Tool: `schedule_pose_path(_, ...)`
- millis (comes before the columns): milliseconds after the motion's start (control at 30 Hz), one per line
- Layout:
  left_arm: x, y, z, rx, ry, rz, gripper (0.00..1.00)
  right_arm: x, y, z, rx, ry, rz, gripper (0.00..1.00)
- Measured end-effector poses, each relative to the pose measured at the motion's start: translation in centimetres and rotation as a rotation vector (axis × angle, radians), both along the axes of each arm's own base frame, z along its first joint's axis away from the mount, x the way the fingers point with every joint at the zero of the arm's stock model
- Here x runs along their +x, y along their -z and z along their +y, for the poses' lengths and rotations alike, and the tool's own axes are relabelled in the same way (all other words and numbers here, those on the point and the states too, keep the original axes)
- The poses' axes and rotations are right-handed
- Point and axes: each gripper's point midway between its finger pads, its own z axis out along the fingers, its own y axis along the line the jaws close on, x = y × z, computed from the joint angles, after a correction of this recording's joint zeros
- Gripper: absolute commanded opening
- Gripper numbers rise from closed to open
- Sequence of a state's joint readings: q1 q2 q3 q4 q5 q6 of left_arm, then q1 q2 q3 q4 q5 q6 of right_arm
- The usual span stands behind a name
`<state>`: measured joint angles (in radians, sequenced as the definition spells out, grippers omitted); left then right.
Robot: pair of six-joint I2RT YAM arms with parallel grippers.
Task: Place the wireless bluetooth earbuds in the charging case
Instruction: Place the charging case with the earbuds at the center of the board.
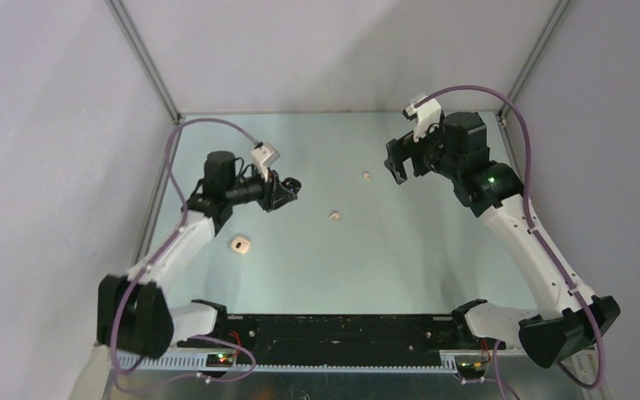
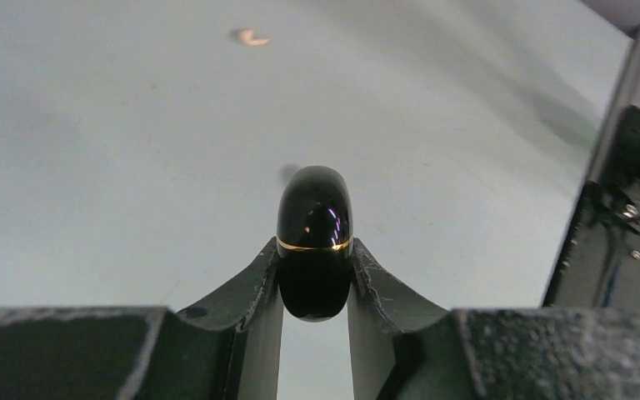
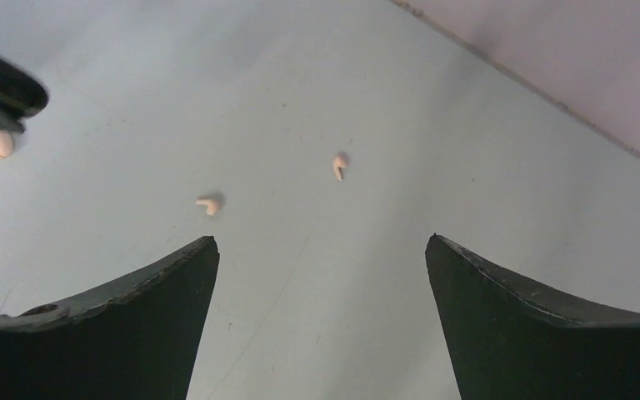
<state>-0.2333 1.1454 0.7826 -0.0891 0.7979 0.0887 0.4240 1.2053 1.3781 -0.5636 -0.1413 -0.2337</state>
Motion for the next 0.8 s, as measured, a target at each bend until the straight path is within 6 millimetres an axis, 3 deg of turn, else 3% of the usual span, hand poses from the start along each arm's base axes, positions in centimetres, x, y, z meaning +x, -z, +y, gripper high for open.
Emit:
schedule_pose_path(200,6.4,4.6,0.1,0.119,-0.094,0.204,0.0,0.5,3.9,-1.2,-0.011,0.033,0.096,0.99)
schedule_pose_path(333,9.3,9.0,-0.2,0.179,-0.116,0.37,0.0,0.8,5.0,-1.6,-0.017,0.045,0.126,0.99)
schedule_pose_path(533,10.3,14.4,0.1,0.231,-0.18,0.555,0.05,1.1,4.9,-2.0,-0.014,0.058,0.118,0.99)
schedule_pose_path(800,12.3,16.4,0.2,0.242,-0.272,0.65,0.23,1.0,5.6,-2.7,-0.009,0.066,0.133,0.99)
